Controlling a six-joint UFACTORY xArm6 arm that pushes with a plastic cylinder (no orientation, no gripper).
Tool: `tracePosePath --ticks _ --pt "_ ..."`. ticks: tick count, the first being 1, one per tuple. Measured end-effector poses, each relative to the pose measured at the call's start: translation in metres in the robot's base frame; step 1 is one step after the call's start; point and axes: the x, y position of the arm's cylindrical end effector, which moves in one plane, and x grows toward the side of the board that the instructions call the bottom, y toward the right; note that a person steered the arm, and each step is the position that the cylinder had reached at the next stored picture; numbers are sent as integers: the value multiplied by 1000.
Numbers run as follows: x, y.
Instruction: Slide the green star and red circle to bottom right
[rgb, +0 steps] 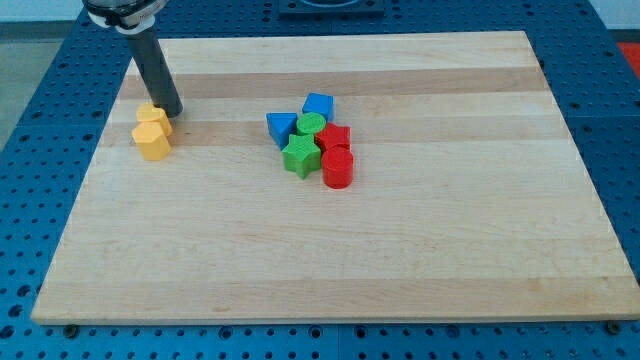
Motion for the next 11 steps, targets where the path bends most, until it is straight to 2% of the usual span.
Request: tracePosePath --ticks 1,3,5,7,10,11 --pt "0 1" --pt "5 55" --pt "55 85" --pt "64 162" --pt "121 258" --pt "132 268"
